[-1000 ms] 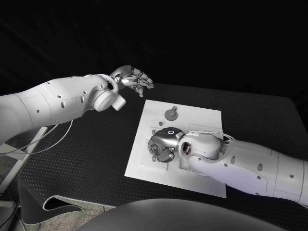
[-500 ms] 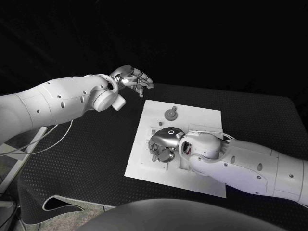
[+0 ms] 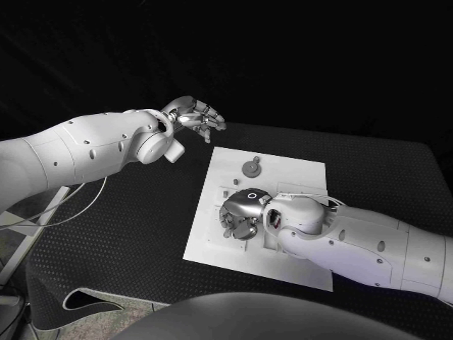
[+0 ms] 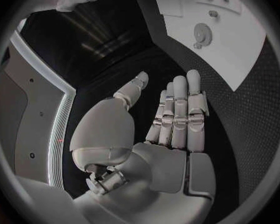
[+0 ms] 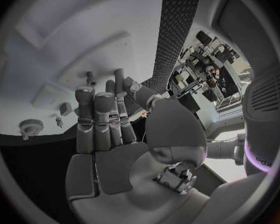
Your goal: Assemble the parts on the task board
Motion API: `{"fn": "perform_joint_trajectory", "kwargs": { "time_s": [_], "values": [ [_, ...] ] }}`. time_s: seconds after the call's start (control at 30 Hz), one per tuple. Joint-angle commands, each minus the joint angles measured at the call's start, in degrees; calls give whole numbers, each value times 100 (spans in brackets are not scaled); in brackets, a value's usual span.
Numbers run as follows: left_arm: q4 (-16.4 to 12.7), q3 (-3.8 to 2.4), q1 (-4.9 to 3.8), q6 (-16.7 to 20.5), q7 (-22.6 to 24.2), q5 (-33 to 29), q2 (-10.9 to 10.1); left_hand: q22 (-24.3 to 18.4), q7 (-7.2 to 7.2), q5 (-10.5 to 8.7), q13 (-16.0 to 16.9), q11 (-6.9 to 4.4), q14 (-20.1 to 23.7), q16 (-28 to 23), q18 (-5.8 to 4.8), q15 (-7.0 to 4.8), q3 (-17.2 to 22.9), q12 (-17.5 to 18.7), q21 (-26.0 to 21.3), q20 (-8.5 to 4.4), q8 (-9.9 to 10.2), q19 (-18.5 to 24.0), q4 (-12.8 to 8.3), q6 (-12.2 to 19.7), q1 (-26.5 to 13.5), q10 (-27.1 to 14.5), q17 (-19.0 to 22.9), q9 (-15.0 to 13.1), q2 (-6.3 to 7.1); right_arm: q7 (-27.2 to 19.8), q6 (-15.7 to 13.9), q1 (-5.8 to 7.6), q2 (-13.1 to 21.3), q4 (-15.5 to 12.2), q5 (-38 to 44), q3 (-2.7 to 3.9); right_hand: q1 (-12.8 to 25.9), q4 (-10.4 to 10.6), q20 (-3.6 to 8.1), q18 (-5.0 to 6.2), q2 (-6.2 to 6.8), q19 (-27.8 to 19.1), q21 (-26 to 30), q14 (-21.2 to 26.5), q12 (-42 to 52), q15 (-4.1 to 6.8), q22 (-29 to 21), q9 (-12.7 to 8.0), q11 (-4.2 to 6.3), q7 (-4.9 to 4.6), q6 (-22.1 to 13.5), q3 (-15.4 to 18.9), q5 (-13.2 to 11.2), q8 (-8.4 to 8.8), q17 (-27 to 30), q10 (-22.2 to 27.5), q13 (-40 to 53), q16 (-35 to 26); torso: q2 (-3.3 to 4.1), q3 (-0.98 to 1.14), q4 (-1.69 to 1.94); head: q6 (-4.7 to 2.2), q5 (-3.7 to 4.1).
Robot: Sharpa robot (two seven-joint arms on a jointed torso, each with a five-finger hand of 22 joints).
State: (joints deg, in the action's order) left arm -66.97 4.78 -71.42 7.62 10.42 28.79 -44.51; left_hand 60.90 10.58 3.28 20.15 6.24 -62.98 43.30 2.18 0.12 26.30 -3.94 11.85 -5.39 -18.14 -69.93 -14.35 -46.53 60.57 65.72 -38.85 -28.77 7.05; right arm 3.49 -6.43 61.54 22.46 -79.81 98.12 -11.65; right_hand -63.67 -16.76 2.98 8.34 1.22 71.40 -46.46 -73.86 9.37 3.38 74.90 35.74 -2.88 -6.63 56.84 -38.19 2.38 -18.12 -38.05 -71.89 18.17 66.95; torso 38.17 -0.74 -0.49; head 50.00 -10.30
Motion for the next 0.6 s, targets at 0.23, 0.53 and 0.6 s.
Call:
{"fn": "perform_joint_trajectory", "kwargs": {
  "time_s": [0.23,0.53,0.6],
  "values": [
    [-20,-3,-9,-53,53,-32,-3,8,34,-4,8,21,-15,-34,274,10,7,-6,-27,-2,-41,-45,28,7,-24,-31,-9,10,-25,49,159,-10,-62,73,98,-9,-1,0,39,666,-42,-5,-21,88,-4,81,114,-1,63,-18,24,-22,38,-16,-4,-197,22,22,-1,1,-1,0,5],
    [-20,-3,-9,-52,50,-33,-7,8,34,-4,9,21,-16,-36,274,10,6,-6,-28,-2,-43,-45,29,8,-24,-31,-11,11,-24,-44,7,-10,-78,34,-41,-11,-15,-15,49,666,531,-51,-49,113,-69,42,123,-66,22,-170,-385,251,38,213,-15,-84,65,41,0,0,4,0,12],
    [-20,-3,-9,-54,50,-33,-6,9,34,-4,9,21,-16,-36,274,11,6,-6,-28,-2,-43,-45,29,8,-25,-31,-11,11,-25,-53,-17,-10,-78,26,-50,-11,-3,-12,47,666,599,-59,-54,119,-79,28,119,-83,8,-202,-474,365,38,264,-17,-66,80,44,-1,-1,6,0,19]
  ]
}}
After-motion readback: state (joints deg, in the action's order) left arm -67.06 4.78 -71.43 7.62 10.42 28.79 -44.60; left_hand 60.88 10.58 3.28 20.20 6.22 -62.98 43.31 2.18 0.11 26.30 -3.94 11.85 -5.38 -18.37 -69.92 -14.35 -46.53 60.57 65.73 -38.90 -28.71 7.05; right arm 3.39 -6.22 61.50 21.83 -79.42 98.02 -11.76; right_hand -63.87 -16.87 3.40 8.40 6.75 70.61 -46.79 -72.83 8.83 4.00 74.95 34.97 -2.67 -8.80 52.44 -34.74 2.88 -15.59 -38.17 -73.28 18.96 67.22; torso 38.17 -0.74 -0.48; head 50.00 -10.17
